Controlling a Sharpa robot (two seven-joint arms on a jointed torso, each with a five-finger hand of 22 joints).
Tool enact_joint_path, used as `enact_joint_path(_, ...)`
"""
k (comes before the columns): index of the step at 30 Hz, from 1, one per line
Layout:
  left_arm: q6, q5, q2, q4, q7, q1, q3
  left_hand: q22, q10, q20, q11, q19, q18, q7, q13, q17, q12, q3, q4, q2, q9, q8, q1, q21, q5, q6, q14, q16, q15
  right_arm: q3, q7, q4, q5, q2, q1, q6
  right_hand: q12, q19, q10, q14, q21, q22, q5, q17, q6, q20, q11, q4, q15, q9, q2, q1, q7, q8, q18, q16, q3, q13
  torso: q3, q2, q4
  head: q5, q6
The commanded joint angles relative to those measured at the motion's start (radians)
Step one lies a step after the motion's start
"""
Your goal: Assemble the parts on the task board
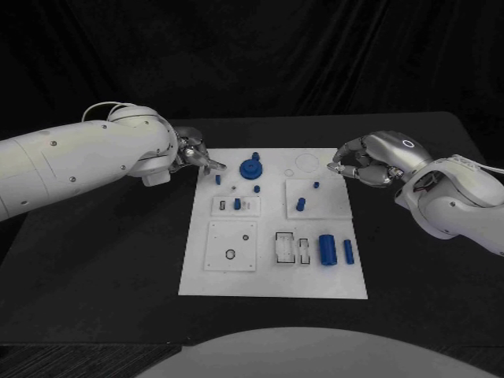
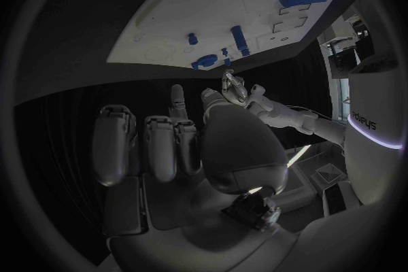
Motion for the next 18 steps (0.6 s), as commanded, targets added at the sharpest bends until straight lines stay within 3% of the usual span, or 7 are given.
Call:
enact_joint_path(1,0.009,-0.031,0.006,-0.008,0.02,-0.008,0.001,0.184,0.106,0.005,0.007,-0.001,0.004,0.0,0.263,0.263,0.003,-0.006,-0.001,0.005,-0.001,-0.005,-0.005,-0.003,-0.003,-0.003,0.106,0.003,0.009,0.001,0.002,0.002,-0.002,-0.002,-0.002,-0.015,0.004,0.037,0.105,0.084,0.001,0.21,0.006,0.165,0.008,0.004,0.0,0.001,0.001,-0.001,-0.002,0.009,0.002,-0.005,-0.014,-0.003,0.006,0.263,-0.0008,0.0,-0.0002,0.003,0.0)
enact_joint_path(7,0.013,-0.033,0.012,-0.017,0.022,-0.015,0.001,0.184,0.106,0.006,0.007,-0.001,0.005,0.001,0.263,0.263,0.003,-0.007,-0.001,0.006,-0.002,-0.005,-0.007,-0.004,-0.004,-0.002,0.106,0.003,0.009,0.001,0.001,0.003,-0.002,-0.003,-0.002,-0.015,0.004,0.037,0.105,0.084,0.002,0.211,0.007,0.165,0.008,0.004,0.0,0.001,0.001,-0.001,-0.002,0.01,0.002,-0.005,-0.015,-0.003,0.006,0.263,-0.0011,0.0,-0.0022,0.005,0.0)
enact_joint_path(18,0.024,-0.034,0.023,-0.029,0.028,-0.019,0.001,0.183,0.106,0.007,0.008,-0.005,0.006,0.001,0.263,0.263,0.003,-0.008,-0.003,0.009,-0.003,-0.007,-0.005,-0.009,0.0,-0.001,0.106,0.003,0.01,0.001,-0.002,0.003,-0.002,-0.003,-0.002,-0.014,0.004,0.037,0.105,0.084,0.002,0.211,0.007,0.165,0.008,0.004,0.0,0.001,0.001,-0.001,-0.002,0.01,0.002,-0.005,-0.015,-0.003,0.006,0.263,-0.0004,0.001,0.0011,-0.001,0.0)
